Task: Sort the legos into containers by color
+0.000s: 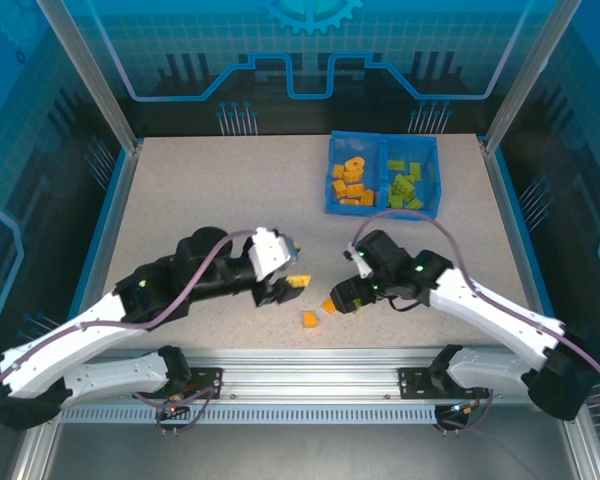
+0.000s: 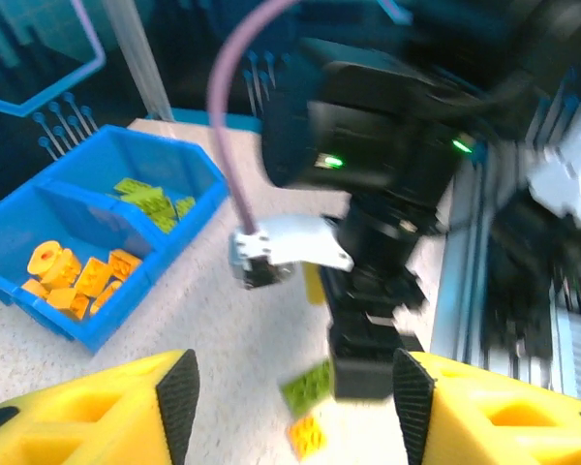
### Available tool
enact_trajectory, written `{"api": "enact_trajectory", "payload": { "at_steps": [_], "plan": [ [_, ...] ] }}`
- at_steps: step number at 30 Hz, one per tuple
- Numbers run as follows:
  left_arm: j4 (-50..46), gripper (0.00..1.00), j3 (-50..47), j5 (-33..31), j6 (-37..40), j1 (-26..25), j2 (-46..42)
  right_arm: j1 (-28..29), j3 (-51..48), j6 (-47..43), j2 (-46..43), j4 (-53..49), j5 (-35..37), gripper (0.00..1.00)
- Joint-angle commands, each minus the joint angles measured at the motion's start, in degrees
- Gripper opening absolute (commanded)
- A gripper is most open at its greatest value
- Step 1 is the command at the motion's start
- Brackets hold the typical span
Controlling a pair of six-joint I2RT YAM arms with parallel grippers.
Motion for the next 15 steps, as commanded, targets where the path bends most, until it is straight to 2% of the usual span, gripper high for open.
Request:
{"api": "enact_trajectory", "payload": {
  "at_steps": [1,7,12,15],
  "plan": [
    [-11.0,0.65,-4.3,4.7,8.8,-0.2,-4.8,2.1,2.2,-3.3,5.3,2.4,4.4,0.98],
    [-8.5,0.98,-16.6,6.2,22.2,-0.2,-15.5,2.4,1.4,-3.8,14.8,3.7,5.1,0.88],
    [-5.9,0.99,-21.6,5.5,26.9,-0.2,-18.5,2.4,1.1,-2.4,19.1,3.1,7.3,0.8],
    [-5.8,0.99,-22.4,5.2,27.4,-0.2,-17.9,2.4,0.8,-1.9,20.6,3.7,6.4,0.68]
  ]
}}
